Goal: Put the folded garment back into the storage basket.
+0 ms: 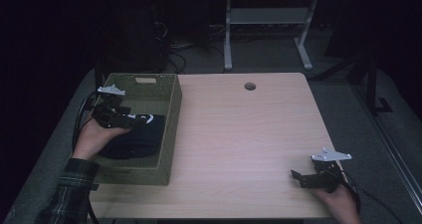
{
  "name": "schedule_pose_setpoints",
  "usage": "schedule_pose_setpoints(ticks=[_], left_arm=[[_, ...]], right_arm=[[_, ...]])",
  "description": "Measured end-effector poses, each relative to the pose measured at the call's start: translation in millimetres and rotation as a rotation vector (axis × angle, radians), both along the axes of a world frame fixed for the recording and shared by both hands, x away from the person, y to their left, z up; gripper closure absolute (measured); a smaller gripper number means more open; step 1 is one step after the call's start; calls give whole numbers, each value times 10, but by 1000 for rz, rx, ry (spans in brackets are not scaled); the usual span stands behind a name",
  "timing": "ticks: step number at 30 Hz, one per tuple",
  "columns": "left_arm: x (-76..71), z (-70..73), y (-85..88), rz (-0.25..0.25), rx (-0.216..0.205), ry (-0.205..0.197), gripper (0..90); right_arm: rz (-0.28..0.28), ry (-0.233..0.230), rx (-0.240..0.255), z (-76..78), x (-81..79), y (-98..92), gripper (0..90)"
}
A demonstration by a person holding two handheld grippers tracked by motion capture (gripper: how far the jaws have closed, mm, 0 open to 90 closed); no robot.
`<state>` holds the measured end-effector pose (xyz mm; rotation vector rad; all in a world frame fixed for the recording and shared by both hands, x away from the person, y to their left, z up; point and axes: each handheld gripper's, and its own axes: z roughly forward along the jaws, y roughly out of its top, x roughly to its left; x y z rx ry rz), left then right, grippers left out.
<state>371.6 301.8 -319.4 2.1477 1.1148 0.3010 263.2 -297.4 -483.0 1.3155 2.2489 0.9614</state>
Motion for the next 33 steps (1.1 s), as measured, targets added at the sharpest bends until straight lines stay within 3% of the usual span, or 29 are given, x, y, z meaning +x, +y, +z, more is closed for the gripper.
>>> schedule_pose_setpoints(ticks=[12,23,33], left_arm=[[-55,20,-341,-64,-12,-15,136],[-116,12,-785,-127,-28,-30,138],[-209,-88,-1198,-184,-29,-31,138]], right_arm=[[0,0,0,0,0,0,63],[0,0,0,0,0,0,63],[0,-1,0,0,0,0,63]])
